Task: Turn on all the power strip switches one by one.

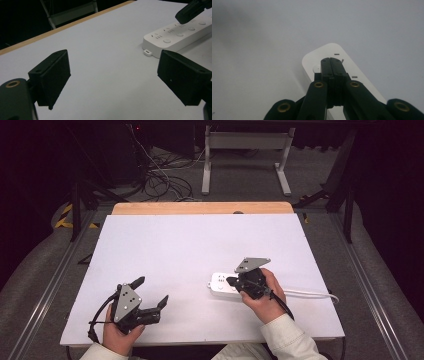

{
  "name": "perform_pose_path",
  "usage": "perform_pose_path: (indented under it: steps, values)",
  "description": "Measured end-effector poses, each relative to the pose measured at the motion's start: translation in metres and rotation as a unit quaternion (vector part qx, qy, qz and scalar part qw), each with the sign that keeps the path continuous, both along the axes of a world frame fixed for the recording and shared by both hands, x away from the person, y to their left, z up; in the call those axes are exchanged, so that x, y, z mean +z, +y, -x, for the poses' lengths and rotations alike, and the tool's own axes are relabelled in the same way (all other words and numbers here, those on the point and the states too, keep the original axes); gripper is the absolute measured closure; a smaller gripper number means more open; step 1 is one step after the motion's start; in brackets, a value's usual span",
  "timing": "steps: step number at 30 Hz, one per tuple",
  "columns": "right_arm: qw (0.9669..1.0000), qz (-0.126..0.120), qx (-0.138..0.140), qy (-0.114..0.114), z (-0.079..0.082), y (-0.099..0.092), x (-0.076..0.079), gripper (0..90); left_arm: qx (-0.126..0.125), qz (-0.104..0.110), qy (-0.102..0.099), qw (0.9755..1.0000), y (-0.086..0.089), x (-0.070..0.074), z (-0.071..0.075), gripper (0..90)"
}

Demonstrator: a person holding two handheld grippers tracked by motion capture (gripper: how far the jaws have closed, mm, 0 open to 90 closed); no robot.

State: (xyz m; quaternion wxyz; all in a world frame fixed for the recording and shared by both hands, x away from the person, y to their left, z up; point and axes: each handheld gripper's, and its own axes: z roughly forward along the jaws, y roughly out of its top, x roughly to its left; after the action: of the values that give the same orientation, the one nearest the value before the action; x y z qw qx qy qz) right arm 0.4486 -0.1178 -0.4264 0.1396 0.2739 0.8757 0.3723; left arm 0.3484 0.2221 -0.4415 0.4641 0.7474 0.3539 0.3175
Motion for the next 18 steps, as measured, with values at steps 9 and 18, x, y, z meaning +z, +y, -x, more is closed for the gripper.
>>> perform_pose_path:
  steps: [9,18]
  values:
    - [0.9998,0.003,0.017,0.007,-0.004,0.020,-0.006,90.0,0.000,-0.001,0.000,1.0000,0.000,0.000,-0.001,11.6]
    - [0.9995,0.007,0.028,0.010,-0.006,0.031,-0.011,90.0,0.000,-0.001,0.000,1.0000,0.000,0.000,-0.001,11.6]
